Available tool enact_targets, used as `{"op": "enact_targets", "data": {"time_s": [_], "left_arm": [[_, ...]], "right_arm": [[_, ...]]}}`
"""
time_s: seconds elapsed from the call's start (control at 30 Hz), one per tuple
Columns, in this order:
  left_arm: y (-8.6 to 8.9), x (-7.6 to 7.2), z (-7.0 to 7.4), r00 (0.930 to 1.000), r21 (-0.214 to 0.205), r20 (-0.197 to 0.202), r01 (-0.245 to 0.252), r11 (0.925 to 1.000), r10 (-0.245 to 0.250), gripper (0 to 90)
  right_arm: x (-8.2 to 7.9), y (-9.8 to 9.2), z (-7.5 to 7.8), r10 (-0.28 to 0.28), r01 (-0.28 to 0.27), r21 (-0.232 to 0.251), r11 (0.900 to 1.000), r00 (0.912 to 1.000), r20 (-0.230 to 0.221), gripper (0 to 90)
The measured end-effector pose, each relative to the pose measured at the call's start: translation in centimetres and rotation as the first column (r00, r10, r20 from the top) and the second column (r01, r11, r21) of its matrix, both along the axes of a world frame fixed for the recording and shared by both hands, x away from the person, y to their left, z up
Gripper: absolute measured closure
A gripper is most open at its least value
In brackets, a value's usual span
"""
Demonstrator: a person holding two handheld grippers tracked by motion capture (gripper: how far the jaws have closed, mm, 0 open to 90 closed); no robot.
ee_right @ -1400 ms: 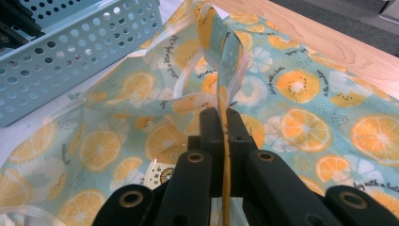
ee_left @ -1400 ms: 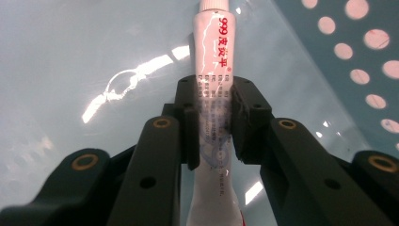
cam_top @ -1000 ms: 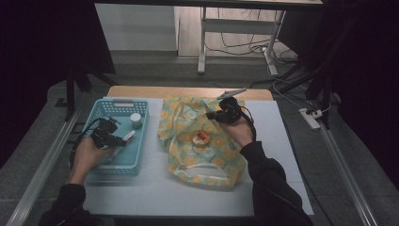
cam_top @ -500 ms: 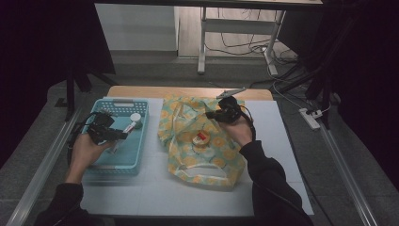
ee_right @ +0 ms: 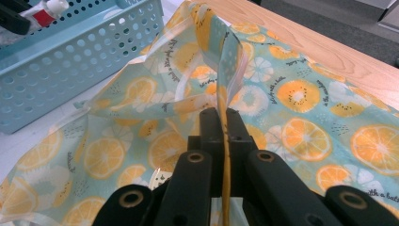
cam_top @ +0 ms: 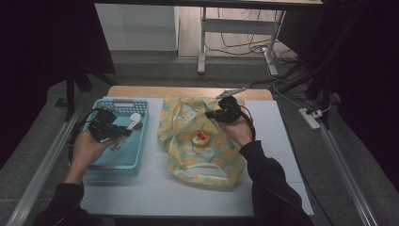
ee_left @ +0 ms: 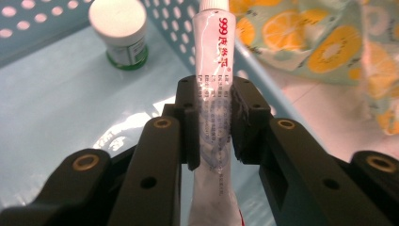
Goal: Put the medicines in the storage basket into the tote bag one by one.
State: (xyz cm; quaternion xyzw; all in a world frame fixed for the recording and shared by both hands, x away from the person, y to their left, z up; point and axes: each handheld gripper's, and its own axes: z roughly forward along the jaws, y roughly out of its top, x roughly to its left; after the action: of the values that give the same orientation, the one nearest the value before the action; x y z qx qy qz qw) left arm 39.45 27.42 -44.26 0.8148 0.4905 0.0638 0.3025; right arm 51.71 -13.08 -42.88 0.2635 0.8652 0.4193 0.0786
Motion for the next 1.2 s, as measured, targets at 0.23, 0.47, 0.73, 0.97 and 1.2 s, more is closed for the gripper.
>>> {"op": "enact_targets", "data": {"time_s": [0.23,0.47,0.73,0.97,1.2], "left_arm": [[-1.5,-0.2,1.1,0.9991,-0.010,0.017,0.040,0.9992,-0.040,75.0],[-2.8,0.0,1.5,0.9975,-0.019,0.028,0.065,0.9977,-0.064,75.0],[-4.8,0.2,2.1,0.9924,-0.032,0.038,0.118,0.9925,-0.117,75.0],[-7.3,0.6,2.3,0.9837,-0.036,0.044,0.176,0.9837,-0.174,75.0],[-9.6,1.3,2.2,0.9753,-0.038,0.045,0.218,0.9752,-0.216,75.0]], "right_arm": [[0.0,0.0,0.0,0.000,0.000,0.002,1.0000,1.0000,0.001,90.0],[-0.1,0.1,0.0,0.001,-0.001,0.004,1.0000,1.0000,0.000,90.0],[-0.1,0.0,0.0,0.000,0.000,0.007,1.0000,1.0000,-0.001,90.0],[-0.1,0.0,0.1,0.001,-0.001,0.010,0.9999,1.0000,0.002,90.0],[-0.1,0.0,0.1,0.000,0.000,0.014,0.9999,1.0000,0.000,90.0]]}}
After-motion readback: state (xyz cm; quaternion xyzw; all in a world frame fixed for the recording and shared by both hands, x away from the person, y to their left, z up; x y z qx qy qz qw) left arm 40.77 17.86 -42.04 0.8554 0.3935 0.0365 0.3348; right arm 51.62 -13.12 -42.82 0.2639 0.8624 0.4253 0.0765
